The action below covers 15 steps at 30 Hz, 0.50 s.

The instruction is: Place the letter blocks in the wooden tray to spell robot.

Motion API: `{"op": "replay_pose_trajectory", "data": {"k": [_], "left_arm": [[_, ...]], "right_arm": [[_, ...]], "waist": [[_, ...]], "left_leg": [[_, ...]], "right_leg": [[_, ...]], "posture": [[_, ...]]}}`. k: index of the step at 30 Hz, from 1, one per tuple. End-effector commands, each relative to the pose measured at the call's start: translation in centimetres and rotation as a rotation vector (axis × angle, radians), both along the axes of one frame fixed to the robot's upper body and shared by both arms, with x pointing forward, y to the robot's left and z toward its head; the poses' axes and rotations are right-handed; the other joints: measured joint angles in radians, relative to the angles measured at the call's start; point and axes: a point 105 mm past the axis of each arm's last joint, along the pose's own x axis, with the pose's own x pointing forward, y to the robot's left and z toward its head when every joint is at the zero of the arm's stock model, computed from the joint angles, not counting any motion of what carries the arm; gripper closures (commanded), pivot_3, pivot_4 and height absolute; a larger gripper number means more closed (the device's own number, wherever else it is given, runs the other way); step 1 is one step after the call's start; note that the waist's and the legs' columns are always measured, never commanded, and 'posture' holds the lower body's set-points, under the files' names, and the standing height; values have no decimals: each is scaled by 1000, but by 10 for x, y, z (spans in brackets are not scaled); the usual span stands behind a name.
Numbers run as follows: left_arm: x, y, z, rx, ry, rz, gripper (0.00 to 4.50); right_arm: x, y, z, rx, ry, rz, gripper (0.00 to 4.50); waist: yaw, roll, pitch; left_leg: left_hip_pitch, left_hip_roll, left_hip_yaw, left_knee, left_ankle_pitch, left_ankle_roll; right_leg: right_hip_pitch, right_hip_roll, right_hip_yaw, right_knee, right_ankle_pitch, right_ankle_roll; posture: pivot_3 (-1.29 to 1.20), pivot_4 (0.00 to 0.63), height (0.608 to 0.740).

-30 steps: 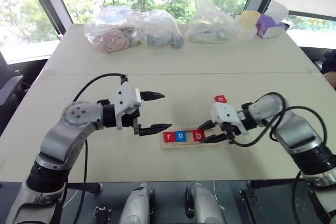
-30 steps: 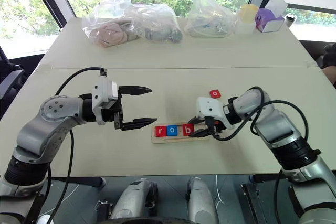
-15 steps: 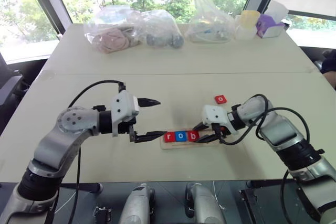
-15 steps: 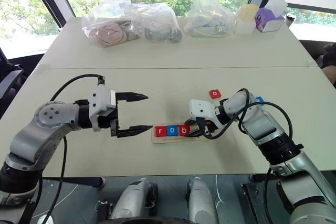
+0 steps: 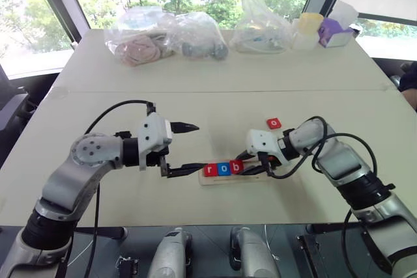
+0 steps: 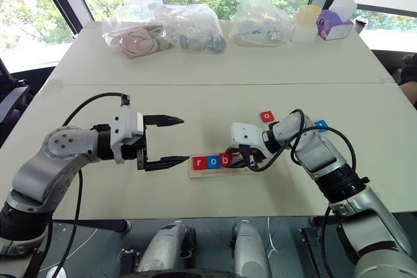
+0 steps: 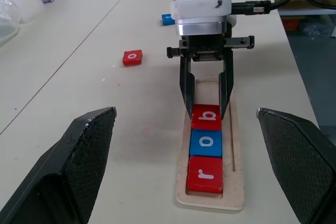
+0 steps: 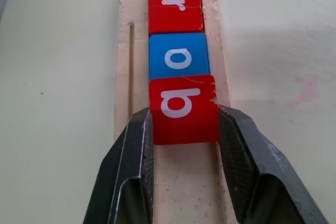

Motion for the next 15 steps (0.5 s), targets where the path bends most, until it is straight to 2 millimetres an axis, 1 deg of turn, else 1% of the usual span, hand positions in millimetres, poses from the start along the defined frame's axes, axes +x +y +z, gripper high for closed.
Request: {"op": "replay_pose_trajectory", "data": {"k": [1,15], "left_arm": [[-4,-2,6,-8,-38,-18,0],[-4,-4,6,-10,-40,-27,0]], "right_arm": [[2,2,6,-6,-36,23,3361],[0,-1,4,-24,-33,23,3361]], "waist": [[0,0,0],[0,0,0]], "left_leg": [[0,0,0,0,0,0],[0,0,1,0,0,0]], "right_leg": [[0,0,0,0,0,0],[0,0,0,0,0,0]], "posture": [[0,150,740],[0,150,740]]}}
